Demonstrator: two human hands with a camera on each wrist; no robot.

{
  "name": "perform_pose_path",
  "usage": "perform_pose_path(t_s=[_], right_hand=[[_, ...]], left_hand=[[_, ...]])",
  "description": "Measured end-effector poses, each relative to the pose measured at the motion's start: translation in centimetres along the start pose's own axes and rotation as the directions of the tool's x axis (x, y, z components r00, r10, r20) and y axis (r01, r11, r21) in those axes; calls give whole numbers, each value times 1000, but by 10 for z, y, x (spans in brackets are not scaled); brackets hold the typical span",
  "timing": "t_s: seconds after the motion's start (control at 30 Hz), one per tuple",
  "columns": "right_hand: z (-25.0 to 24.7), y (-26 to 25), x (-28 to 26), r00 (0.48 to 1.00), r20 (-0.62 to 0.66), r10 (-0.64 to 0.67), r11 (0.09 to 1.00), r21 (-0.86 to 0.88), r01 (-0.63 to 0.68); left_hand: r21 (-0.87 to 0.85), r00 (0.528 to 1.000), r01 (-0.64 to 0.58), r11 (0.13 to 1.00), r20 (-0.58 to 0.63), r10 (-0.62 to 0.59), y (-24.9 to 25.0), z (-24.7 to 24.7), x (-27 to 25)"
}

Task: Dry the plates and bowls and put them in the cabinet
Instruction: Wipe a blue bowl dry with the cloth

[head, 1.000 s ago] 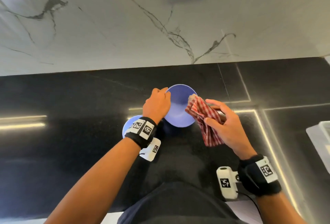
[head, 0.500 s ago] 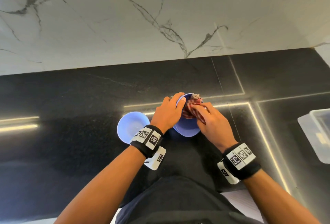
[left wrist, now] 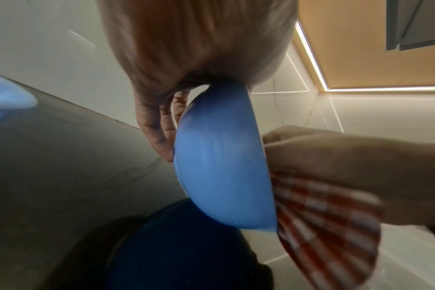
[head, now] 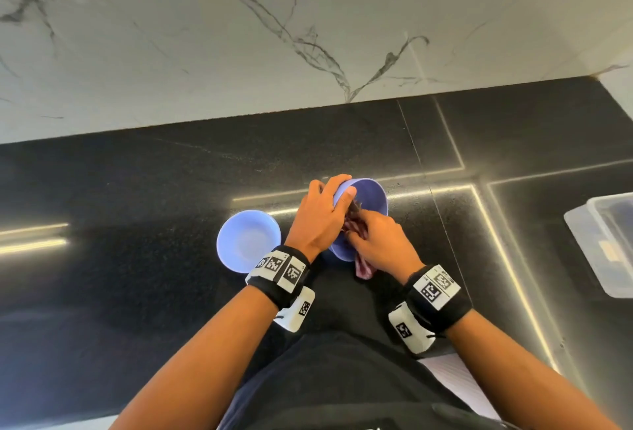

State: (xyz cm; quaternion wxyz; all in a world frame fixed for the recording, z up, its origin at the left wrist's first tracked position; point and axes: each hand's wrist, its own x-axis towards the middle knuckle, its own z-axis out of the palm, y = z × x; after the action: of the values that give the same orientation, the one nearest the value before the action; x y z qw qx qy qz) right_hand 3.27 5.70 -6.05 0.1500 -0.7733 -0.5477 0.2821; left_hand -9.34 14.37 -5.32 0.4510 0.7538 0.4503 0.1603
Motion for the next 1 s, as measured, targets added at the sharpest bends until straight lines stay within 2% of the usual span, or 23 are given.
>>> perform_pose_path(t_s=[0.07,0.17,0.23,0.27,0.33,0.4,0.43,0.5,0.53,0.6,0.67,0.73,0.87,0.93,1.0], right_hand=[[0,-3,-2,996,89,-2,976,217,-17],[-4,-5,-8,984,176,-19,870,489,-71],[-9,-3,-12,984,177,-21,796,598,-90],[-12,0,-15,993,120,-19,792,608,-58],[-18,8,-19,996,-83,-20,865,499,59],[-22,12,-22,956,-283,-71,931,324,166],[-24,13,-21,928,-350,-123,950,230,212],[-24,18,-17,885,-396,-246,961,18,275],[-22,21,-13,882,-370,-290,957,-90,277],[-14,23,-6,929,-245,-279,945,-241,221],[-3,23,-1,960,-140,-243,929,-318,189],[1,16,0,971,-106,-216,925,-341,169],[-8,-6,1,998,50,-50,979,-197,58],[-12,-13,3,987,160,0,999,-34,5],[-12,-16,6,974,226,4,983,177,-45]], left_hand=[[-2,1000,-7,1000,-11,7,-3,1,-1],[8,1000,-6,1000,-19,6,-4,0,-1],[-1,1000,12,1000,-19,-12,-4,-1,-1],[-9,1000,17,1000,-13,-17,-3,0,-1],[-27,1000,24,999,0,-24,-2,0,0],[-47,1000,24,999,-3,-24,-3,-1,-1],[-58,1000,23,998,-9,-24,-4,-1,-2],[-80,999,29,996,-26,-32,-5,1,-3],[-85,999,34,996,-35,-37,-6,2,-3],[-81,998,37,996,-55,-41,-7,4,-3],[-76,997,21,997,-66,-27,-7,6,-4],[-83,997,16,996,-77,-23,-6,7,-7],[-125,991,74,989,-98,-87,-7,4,-10],[-119,990,84,989,-103,-96,-8,5,-11],[-110,991,80,991,-99,-91,-7,7,-12]])
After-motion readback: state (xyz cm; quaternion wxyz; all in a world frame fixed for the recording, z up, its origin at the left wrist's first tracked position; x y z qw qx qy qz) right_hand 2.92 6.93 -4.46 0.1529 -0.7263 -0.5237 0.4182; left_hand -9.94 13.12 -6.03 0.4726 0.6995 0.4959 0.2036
